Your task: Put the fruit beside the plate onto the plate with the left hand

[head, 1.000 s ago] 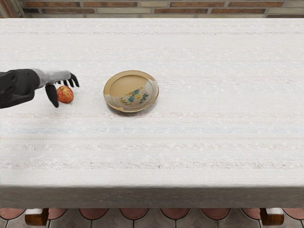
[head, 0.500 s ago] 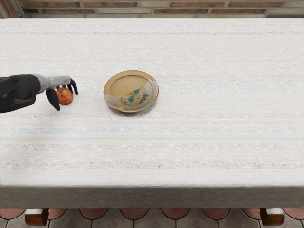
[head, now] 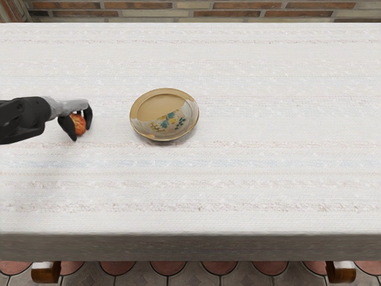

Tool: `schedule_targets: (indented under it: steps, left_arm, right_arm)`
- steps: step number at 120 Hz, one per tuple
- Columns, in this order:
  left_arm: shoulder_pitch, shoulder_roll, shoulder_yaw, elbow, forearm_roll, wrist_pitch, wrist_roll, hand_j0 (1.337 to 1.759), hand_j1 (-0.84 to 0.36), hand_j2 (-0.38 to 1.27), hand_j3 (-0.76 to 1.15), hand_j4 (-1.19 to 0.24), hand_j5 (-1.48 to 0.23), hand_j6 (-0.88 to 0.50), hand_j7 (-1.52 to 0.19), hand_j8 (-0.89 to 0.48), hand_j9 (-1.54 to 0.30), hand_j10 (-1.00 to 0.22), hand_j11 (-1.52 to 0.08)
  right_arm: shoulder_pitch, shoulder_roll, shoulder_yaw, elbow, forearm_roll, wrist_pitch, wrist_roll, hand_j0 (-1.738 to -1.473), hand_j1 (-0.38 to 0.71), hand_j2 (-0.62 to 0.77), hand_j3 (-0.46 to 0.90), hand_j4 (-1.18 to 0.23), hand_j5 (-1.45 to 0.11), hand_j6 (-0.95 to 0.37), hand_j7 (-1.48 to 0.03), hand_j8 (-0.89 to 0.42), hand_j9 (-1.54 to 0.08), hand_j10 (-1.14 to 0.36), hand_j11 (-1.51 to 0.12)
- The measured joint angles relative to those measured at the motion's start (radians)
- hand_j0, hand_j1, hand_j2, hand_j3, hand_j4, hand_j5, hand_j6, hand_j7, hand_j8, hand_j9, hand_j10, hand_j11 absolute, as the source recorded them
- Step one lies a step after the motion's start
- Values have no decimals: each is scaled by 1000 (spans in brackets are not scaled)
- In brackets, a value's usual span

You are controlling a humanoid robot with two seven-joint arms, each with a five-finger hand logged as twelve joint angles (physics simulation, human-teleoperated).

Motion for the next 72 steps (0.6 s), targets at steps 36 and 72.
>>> schedule_targets:
  steps: [36,72]
  left_arm:
    - [-118,19,-1,-36,-16,-9,0,1641,-296,287,0,-793,-1220,-376,-1195,-277,-1175,-496,-1163]
    - [-212,-133,3,-98,-26,-17,-11,1646,-278,414,0,-789,-1210,-453,-1158,-337,-1160,-525,-1147]
  right_arm:
    - [0,0,0,0,0,0,0,-1658,-308,-7,0,-35,-45,-35,-45,-35,-45,-35,-45]
    - [0,0,0,0,0,0,0,-1658,-308,-7,0,-35,-45,-35,-45,-35,-45,-35,-45]
